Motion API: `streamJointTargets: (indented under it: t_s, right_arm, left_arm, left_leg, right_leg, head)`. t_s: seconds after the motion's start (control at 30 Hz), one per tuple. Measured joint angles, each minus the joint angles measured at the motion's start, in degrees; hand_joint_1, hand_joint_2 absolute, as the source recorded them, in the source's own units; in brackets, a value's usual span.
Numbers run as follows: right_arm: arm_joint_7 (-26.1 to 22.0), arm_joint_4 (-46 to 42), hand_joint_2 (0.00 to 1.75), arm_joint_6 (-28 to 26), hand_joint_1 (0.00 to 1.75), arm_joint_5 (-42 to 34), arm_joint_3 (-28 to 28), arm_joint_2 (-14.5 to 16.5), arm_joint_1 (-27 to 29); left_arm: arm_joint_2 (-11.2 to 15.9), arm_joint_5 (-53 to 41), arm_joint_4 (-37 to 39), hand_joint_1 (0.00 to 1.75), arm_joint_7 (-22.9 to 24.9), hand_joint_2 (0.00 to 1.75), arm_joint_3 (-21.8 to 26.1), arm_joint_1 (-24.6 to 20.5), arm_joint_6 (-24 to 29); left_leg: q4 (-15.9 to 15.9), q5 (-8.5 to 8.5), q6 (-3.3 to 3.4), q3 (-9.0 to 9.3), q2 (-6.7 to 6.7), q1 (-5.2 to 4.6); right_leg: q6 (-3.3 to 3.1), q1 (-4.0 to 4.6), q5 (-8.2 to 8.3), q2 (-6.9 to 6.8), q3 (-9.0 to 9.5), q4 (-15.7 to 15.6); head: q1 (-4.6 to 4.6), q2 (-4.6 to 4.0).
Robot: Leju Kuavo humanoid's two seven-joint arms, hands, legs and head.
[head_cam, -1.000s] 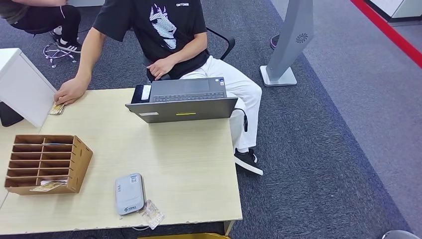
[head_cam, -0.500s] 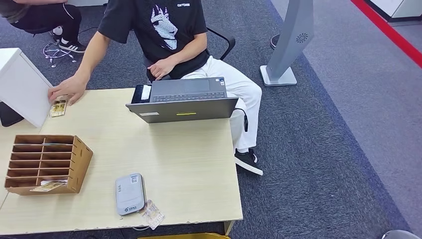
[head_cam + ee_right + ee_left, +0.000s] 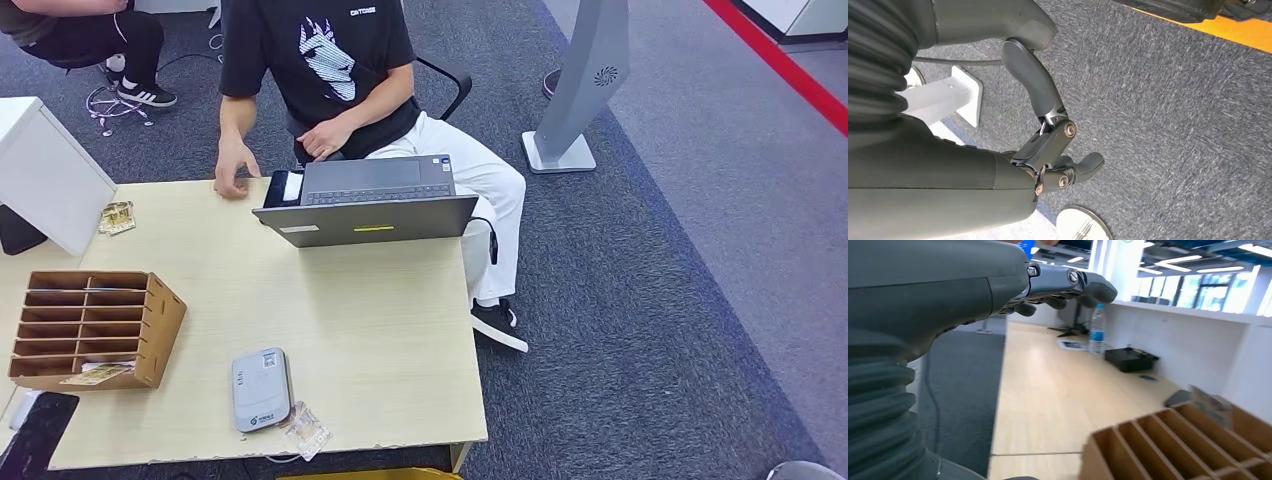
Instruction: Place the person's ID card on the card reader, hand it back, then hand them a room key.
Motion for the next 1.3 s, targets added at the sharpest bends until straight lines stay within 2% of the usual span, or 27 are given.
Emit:
streamJointTargets:
  t_s: [0.17,0.33,0.6,0.77,0.9,1.3]
  right_arm:
    - [-0.44,0.00,1.75,-0.17,0.00,0.09,-0.03,0.00,0.08]
    - [-0.55,0.00,1.75,-0.24,0.00,0.10,-0.03,0.00,0.32]
    - [-0.52,-0.05,1.75,-0.66,0.00,-0.10,-0.02,0.00,0.59]
    - [0.22,-0.15,1.75,-1.34,0.00,-1.35,0.02,0.00,0.79]
    - [0.72,-0.09,1.75,-1.88,0.00,-2.36,0.02,0.00,0.75]
    - [-1.31,1.09,1.75,-3.14,0.00,-4.50,-0.26,0.00,-0.04]
  left_arm:
    - [2.75,0.83,0.03,0.00,0.39,1.75,-6.51,-1.29,1.47]
    - [4.15,1.10,0.03,0.00,0.49,1.75,-9.95,-1.81,1.73]
    - [5.19,1.40,0.03,0.00,0.51,1.75,-11.87,-1.95,2.39]
    - [6.80,2.72,0.03,0.00,2.15,1.75,-14.12,-1.77,-1.52]
    - [8.35,3.17,0.39,0.00,3.48,1.75,-15.28,-0.96,-2.55]
    - [10.63,3.91,6.91,0.00,2.38,1.75,-15.46,0.11,-1.61]
  left_leg:
    - [0.00,-0.01,0.01,0.00,0.02,-0.01]
    - [0.01,-0.02,0.01,-0.01,0.02,-0.01]
    - [0.00,-0.02,0.01,-0.01,0.02,-0.01]
    - [0.00,-0.01,0.00,-0.01,0.02,0.00]
    - [0.00,-0.02,0.00,-0.02,0.03,0.00]
    - [0.00,-0.01,0.01,-0.02,0.01,0.00]
  right_leg:
    - [0.02,-0.01,0.01,0.01,0.00,-0.01]
    - [0.02,-0.01,0.01,0.02,-0.01,-0.01]
    - [0.02,0.00,0.01,0.03,-0.01,-0.01]
    - [0.02,0.00,0.01,0.03,-0.01,0.00]
    - [0.01,0.00,0.01,0.04,-0.01,0.00]
    - [0.01,0.00,0.00,0.02,-0.01,0.00]
  head:
    - [0.01,0.00]
    - [-0.01,0.01]
    - [-0.01,0.00]
    - [-0.01,0.00]
    - [-0.01,0.00]
    - [0.00,0.01]
